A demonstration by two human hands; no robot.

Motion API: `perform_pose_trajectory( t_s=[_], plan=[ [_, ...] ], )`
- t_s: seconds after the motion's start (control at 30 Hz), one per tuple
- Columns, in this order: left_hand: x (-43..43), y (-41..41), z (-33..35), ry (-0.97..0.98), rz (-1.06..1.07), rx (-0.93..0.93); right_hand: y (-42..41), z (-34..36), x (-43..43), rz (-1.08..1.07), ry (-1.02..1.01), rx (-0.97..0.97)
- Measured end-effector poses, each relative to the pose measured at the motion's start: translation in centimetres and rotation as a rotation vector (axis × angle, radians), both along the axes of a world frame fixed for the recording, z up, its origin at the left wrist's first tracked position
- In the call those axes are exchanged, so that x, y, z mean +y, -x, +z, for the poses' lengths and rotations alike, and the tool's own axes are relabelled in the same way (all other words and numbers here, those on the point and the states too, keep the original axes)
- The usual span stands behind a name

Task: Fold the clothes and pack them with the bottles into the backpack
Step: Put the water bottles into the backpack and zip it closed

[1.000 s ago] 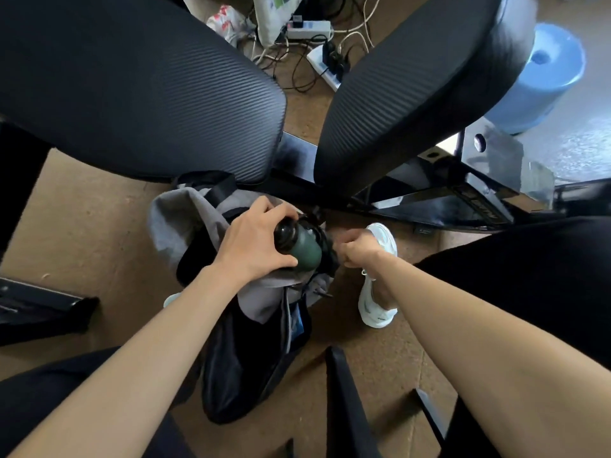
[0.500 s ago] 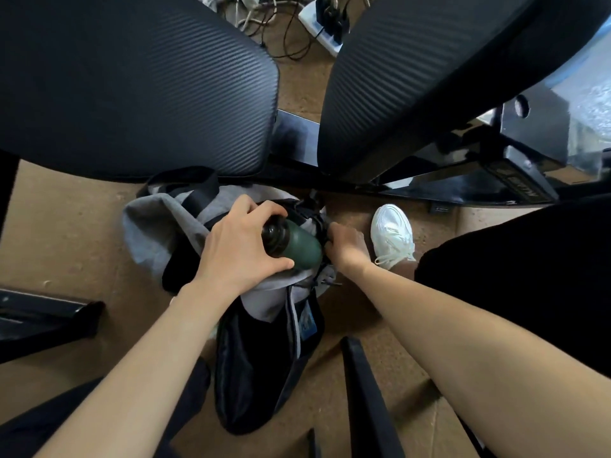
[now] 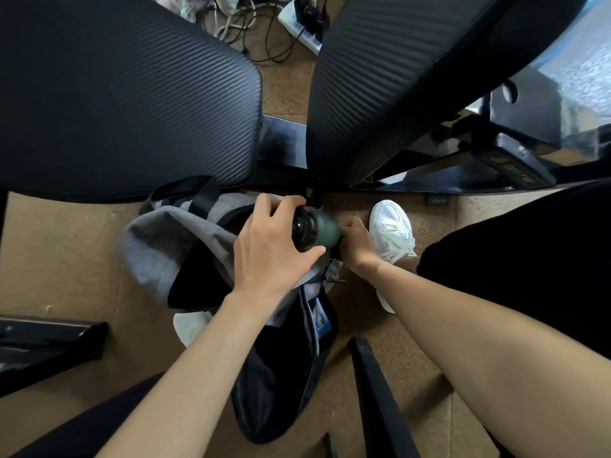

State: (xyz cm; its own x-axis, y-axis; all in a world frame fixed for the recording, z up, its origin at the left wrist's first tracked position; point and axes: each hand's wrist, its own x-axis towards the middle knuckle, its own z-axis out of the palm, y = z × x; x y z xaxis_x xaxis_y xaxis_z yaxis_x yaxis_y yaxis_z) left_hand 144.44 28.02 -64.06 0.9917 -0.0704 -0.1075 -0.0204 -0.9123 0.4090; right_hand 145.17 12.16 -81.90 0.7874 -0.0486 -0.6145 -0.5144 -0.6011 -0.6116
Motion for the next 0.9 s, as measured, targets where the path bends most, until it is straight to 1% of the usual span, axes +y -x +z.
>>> perform_pose_trajectory(
  t_s=[0.07,0.1,0.23,0.3,0.43,0.53,0.67,0.73,0.83,0.9],
  plan=[
    [-1.0,-0.2,-0.5,0.001,0.012,-0.003,-0.3,-0.1,-0.3,0.118,0.106,-0.053],
    [-1.6,-0.3,-0.9,0.007,0.026,-0.002,-0.4,-0.2,-0.5,0.12,0.136,-0.056],
    [-3.4,-1.4,-2.3,0.058,0.114,0.088,-0.8,-0.5,-0.5,0.002,0.154,0.009],
    [-3.6,-2.2,-2.8,0.06,0.118,0.124,-0.9,-0.5,-0.5,-0.038,0.135,0.052],
    [-2.3,-2.9,-2.8,0.026,0.061,0.215,-1.2,-0.7,-0.6,-0.011,0.115,0.052],
    [-0.7,-2.6,-2.8,-0.015,0.018,0.289,-1.2,-1.4,-0.6,0.02,0.06,0.028],
    [0.3,-2.4,-2.6,-0.094,-0.042,0.343,-1.0,-2.1,-0.8,0.0,0.002,0.013],
    [0.2,-2.2,-2.6,-0.149,-0.102,0.347,-1.0,-1.7,-0.9,0.013,-0.001,0.025],
    [-0.9,-1.8,-2.9,-0.229,-0.186,0.308,-1.0,-1.0,-1.0,0.089,0.012,0.05],
    [-1.6,-1.8,-3.5,-0.252,-0.196,0.277,-1.1,-0.8,-0.8,0.144,0.015,0.064]
  ],
)
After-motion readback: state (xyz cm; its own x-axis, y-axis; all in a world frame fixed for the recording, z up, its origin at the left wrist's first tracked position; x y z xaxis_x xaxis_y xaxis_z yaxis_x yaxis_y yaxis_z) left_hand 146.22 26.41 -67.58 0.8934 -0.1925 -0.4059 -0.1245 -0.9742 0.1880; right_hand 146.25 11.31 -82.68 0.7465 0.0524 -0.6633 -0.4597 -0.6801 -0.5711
